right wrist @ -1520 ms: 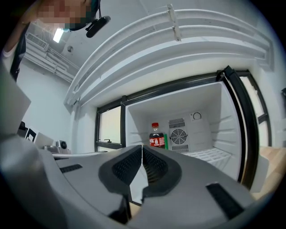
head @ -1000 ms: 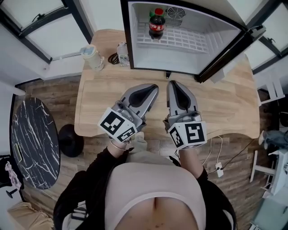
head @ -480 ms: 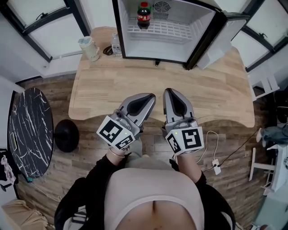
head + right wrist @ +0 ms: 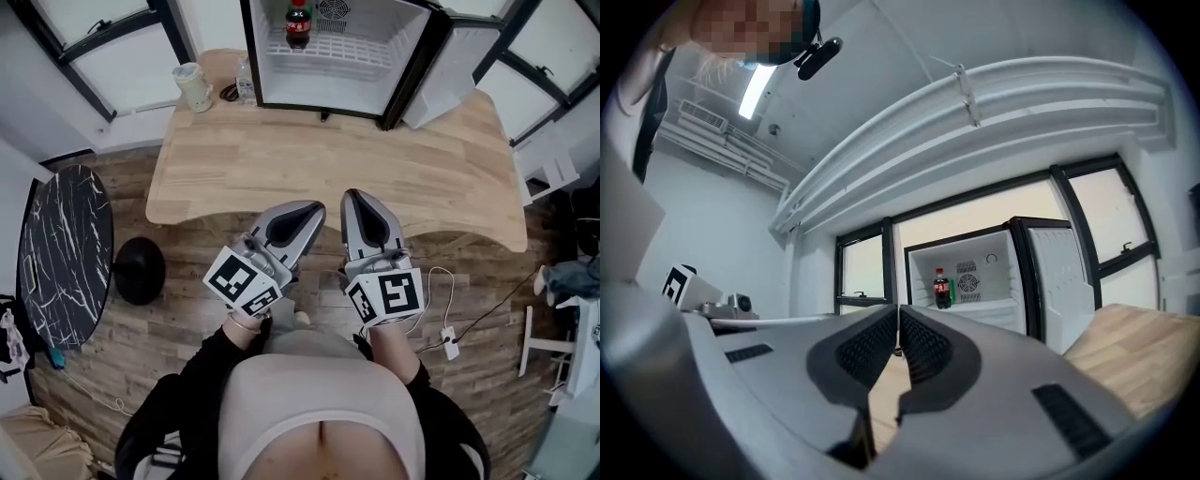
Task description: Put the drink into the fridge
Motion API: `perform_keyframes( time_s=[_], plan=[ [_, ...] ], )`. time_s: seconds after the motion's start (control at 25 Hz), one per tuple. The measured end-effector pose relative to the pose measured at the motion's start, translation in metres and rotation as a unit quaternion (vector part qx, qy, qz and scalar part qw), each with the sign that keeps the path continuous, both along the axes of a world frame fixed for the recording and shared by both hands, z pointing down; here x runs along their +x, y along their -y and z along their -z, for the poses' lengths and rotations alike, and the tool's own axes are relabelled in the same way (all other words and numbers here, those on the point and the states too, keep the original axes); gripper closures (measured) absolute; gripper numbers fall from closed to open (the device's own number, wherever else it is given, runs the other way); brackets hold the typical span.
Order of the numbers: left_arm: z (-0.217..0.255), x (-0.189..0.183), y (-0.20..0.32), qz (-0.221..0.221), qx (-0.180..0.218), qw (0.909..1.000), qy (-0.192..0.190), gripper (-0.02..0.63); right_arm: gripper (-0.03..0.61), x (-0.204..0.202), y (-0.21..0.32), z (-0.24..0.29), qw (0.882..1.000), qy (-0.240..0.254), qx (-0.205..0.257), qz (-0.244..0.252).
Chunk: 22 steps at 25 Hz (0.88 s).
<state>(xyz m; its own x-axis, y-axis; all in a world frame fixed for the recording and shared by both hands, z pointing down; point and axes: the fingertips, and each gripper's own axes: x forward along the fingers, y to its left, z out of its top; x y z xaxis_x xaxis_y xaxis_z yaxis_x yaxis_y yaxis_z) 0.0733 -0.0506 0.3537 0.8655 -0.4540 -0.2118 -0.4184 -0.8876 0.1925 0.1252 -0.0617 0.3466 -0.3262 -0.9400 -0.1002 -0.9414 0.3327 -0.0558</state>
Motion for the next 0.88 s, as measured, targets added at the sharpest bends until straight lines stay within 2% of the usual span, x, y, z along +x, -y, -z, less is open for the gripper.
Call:
perform_keyframes(
  time_s=[0.2,0.56,0.88],
  plan=[
    [0.002,-0.001,-0.013,-0.005,0.001,1.0,0.005,0.603,0.548,-0.007,-0.011,0.003,1.0,0.002,-0.003,0.01],
    [-0.001,-0.018,-0.023,0.015,0.0,0.9999,0.007,0.603,0.548,-0.02,-0.021,-0.001,1.0,-0.006,0.0,0.022],
    [0.004,-0.024,-0.046,-0.001,0.011,0.9999,0.003,0.603,0.548,-0.03,-0.043,0.004,1.0,-0.011,0.004,0.016]
  ],
)
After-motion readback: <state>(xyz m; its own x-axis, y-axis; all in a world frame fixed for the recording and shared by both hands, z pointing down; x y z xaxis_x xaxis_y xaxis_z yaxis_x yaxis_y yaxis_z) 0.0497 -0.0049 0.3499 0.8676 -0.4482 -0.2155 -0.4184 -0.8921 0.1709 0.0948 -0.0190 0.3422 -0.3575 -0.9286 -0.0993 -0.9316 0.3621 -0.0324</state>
